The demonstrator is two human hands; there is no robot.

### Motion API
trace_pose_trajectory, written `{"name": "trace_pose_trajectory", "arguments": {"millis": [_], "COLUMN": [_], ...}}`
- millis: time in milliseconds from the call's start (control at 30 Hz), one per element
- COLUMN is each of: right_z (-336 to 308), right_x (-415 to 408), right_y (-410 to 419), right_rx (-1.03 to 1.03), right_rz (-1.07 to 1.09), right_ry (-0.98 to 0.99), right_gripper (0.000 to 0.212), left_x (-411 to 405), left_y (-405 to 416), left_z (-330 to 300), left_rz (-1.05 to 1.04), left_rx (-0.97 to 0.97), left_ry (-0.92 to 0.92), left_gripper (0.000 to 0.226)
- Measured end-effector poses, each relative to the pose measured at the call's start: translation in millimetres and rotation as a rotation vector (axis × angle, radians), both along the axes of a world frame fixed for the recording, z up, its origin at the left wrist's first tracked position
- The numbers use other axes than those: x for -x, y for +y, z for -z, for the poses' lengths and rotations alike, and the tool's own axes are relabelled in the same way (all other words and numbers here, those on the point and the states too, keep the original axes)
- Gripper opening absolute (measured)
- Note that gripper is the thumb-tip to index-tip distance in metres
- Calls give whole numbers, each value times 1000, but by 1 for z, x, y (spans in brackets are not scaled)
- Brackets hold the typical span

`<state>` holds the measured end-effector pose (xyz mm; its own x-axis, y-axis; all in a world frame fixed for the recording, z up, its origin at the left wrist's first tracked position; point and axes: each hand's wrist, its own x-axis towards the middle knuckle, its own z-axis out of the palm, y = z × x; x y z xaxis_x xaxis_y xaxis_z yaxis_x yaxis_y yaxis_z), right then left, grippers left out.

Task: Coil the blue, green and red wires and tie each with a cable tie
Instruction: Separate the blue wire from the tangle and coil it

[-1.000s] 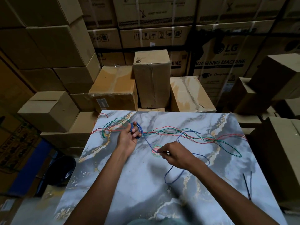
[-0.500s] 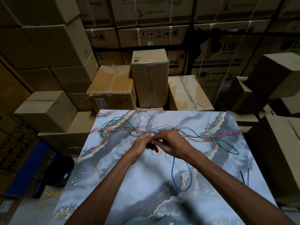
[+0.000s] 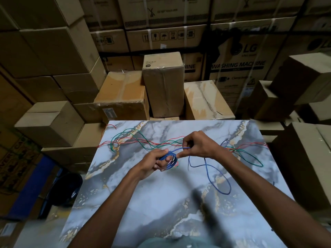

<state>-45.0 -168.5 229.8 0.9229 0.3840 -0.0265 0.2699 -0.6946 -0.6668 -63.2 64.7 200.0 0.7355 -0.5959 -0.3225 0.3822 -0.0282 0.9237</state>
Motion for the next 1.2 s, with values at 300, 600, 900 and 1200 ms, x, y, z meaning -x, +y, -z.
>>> {"name": "trace_pose_trajectory", "arguments": {"millis": [300,600,900,1200], "right_z": [46,82,118,105], "right_x": [14,19,39,22], "right_y": [-23,-54,-86,-39], "right_rx": [245,30,-575,28], "right_rz": [-101,106,840,310], "right_ry": [-4,341,500,300], "right_gripper": [19,16,54,64], "left_x": [-11,-23,-34,-26], "left_y": [26,55,82,46], "left_z": [0,-19,-20,-7], "left_rz": [-249,-418,-674,-342], "left_rx": [255,471,542,0], "left_ry": [275,263,234,51], "left_gripper": [32,39,34,38]}}
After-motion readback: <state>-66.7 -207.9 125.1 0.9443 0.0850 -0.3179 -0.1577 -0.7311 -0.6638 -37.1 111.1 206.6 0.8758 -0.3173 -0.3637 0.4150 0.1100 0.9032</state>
